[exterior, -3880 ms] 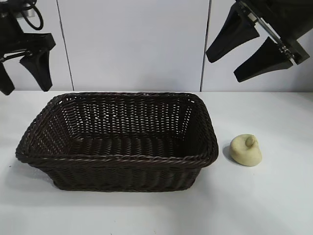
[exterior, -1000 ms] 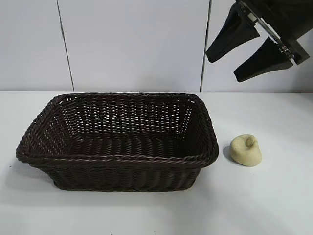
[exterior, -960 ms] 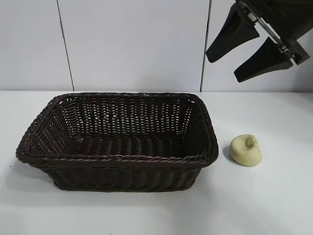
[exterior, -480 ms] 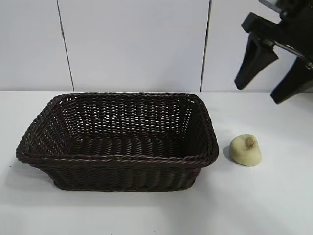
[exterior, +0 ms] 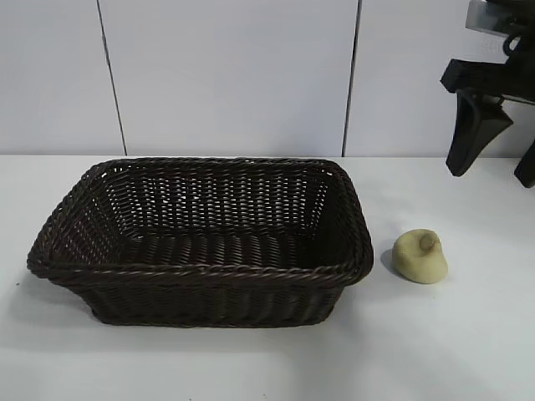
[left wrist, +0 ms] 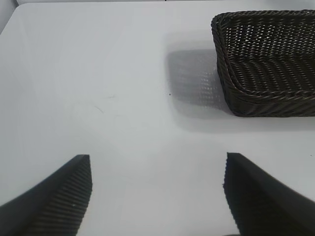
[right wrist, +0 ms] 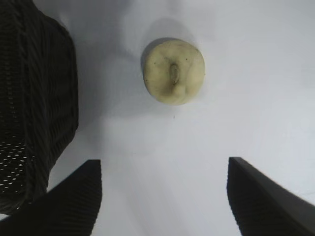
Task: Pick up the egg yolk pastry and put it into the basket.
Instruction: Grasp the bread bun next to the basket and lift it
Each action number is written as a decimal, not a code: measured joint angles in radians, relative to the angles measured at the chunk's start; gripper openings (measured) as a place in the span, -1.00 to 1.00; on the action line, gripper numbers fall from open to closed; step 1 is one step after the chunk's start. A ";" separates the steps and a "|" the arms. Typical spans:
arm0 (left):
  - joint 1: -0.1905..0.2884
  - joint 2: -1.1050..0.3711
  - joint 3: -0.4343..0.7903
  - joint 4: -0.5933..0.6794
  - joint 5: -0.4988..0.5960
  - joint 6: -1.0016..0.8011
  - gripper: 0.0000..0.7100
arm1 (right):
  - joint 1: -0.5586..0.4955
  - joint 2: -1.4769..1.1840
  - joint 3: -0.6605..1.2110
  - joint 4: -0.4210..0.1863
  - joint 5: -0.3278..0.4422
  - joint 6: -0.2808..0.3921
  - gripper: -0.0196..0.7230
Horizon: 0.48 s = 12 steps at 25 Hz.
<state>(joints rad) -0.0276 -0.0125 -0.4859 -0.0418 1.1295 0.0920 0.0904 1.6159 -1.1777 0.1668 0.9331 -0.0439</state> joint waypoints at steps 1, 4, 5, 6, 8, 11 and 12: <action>0.000 0.000 0.000 0.000 0.000 0.000 0.52 | 0.000 0.014 -0.001 -0.005 -0.009 0.000 0.44; 0.000 0.000 0.000 0.000 0.000 0.000 0.52 | 0.000 0.079 -0.003 -0.007 -0.065 0.000 0.44; 0.000 0.000 0.000 0.000 0.000 0.000 0.52 | 0.000 0.109 -0.003 -0.007 -0.089 0.000 0.44; 0.000 0.000 0.000 0.000 0.000 0.000 0.52 | 0.000 0.139 -0.003 -0.007 -0.119 0.000 0.44; 0.000 0.000 0.000 0.000 0.000 0.000 0.52 | 0.000 0.195 -0.003 -0.006 -0.170 0.000 0.44; 0.000 0.000 0.000 0.000 0.000 0.000 0.52 | 0.000 0.278 -0.003 0.008 -0.220 -0.001 0.44; 0.000 0.000 0.000 0.000 0.000 0.000 0.52 | 0.000 0.305 -0.003 0.019 -0.233 -0.003 0.44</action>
<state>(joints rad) -0.0276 -0.0125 -0.4859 -0.0418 1.1295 0.0920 0.0904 1.9210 -1.1808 0.1857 0.6997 -0.0465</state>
